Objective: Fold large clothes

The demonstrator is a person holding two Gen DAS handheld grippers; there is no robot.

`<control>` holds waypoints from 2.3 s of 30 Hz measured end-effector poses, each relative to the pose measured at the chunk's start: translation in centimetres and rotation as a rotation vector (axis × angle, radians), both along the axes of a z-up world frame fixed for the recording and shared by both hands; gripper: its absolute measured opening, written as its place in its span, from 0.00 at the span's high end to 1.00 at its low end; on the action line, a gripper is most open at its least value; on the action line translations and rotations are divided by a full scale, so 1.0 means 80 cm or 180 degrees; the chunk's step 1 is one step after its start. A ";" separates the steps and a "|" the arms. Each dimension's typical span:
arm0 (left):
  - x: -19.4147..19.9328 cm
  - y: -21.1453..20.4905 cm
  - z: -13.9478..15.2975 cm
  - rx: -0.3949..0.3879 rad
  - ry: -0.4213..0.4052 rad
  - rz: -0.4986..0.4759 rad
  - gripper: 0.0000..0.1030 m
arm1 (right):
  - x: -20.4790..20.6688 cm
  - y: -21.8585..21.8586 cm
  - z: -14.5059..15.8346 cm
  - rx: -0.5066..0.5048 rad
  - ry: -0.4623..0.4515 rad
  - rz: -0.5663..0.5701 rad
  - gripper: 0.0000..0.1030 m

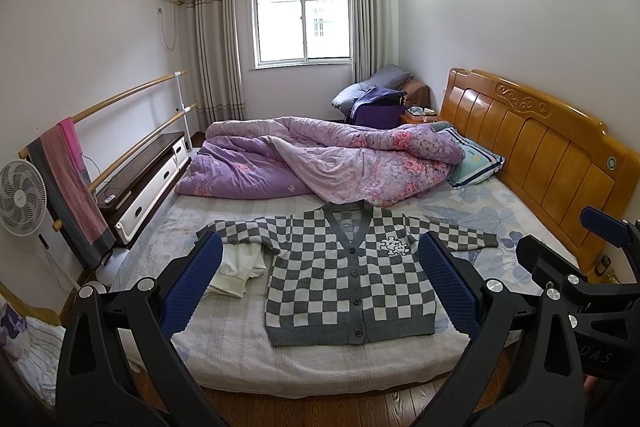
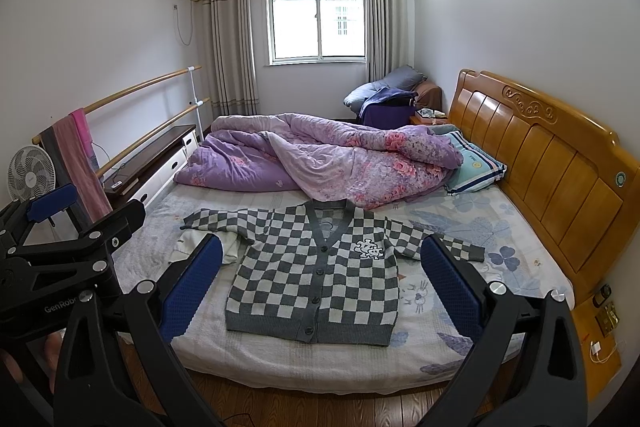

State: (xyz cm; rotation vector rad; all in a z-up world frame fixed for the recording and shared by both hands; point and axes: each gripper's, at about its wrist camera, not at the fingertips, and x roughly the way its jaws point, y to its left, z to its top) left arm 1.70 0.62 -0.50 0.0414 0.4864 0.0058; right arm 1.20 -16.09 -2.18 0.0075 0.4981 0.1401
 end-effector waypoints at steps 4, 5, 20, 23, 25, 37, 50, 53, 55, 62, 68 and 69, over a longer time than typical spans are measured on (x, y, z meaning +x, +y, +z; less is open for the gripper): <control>0.003 0.003 -0.002 -0.0005 0.0003 -0.0001 0.05 | 0.007 0.002 -0.006 -0.0001 0.0004 -0.0002 0.07; 0.003 0.002 -0.002 -0.0003 0.0002 0.0001 0.05 | 0.007 0.002 -0.006 0.0001 0.0004 -0.0002 0.07; 0.006 0.007 -0.005 0.0003 0.0012 0.0010 0.05 | 0.025 0.013 -0.028 0.0024 0.0034 0.0032 0.07; 0.008 0.011 -0.008 -0.0002 0.0022 0.0022 0.05 | 0.027 0.011 -0.034 0.0031 0.0045 0.0042 0.07; 0.010 0.012 -0.013 0.0003 0.0035 0.0032 0.05 | 0.026 0.008 -0.034 0.0037 0.0058 0.0051 0.07; 0.016 -0.013 -0.024 0.0040 0.0097 0.0067 0.05 | 0.030 -0.001 -0.037 0.0077 0.0130 0.0085 0.07; 0.072 0.014 -0.043 0.0034 0.0200 0.0019 0.05 | 0.086 0.018 -0.048 0.0084 0.0227 0.0044 0.07; 0.101 0.033 -0.051 0.0033 0.0247 -0.0023 0.05 | 0.116 0.035 -0.054 0.0076 0.0290 -0.0005 0.07; 0.126 0.047 -0.058 0.0017 0.0300 -0.0060 0.05 | 0.139 0.047 -0.058 0.0070 0.0333 -0.0037 0.07; 0.249 0.114 -0.079 -0.0061 0.0583 -0.0179 0.05 | 0.245 0.115 -0.074 0.0003 0.0524 -0.0150 0.07; 0.363 0.178 -0.110 -0.0096 0.0873 -0.0258 0.05 | 0.349 0.175 -0.106 0.0049 0.0776 -0.0179 0.07; 0.385 0.195 -0.120 -0.0136 0.0941 -0.0259 0.05 | 0.369 0.187 -0.115 0.0057 0.0839 -0.0158 0.07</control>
